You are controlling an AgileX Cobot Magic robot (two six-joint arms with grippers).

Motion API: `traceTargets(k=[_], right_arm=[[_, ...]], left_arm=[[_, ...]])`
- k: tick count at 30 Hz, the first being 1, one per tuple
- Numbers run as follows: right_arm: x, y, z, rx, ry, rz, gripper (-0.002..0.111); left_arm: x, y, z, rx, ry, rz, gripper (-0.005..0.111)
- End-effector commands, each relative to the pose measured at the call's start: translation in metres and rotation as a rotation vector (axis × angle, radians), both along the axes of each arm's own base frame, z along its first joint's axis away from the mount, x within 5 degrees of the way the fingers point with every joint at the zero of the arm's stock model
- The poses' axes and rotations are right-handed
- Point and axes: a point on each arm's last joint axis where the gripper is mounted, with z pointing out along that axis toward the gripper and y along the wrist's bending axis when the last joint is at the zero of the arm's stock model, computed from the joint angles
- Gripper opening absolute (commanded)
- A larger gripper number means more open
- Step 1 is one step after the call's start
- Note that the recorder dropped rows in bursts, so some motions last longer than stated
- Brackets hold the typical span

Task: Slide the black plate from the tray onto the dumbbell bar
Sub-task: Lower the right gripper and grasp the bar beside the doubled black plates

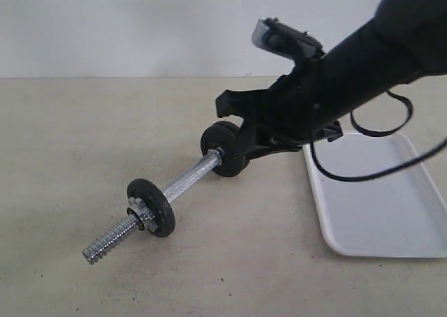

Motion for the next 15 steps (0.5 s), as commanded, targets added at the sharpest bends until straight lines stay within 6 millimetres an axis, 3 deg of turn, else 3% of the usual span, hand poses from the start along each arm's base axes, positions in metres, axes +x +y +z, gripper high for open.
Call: traceTargets(k=[1, 3, 9, 15], right_arm=[[0.023, 0.018, -0.016, -0.019, 0.183, -0.024, 0.065], [0.036, 0.025, -0.023, -0.004, 0.257, -0.1, 0.081], [0.056, 0.057, -0.037, 0.021, 0.338, -0.314, 0.069], [0.062, 0.079, -0.053, -0.009, 0.321, -0.502, 0.069]], left_arm=[[0.001, 0.002, -0.001, -0.011, -0.014, 0.021, 0.004], [0.001, 0.002, -0.001, -0.011, -0.016, 0.022, 0.004], [0.001, 0.002, 0.0, -0.012, -0.02, 0.025, 0.004], [0.001, 0.002, 0.0, -0.012, -0.02, 0.025, 0.004]])
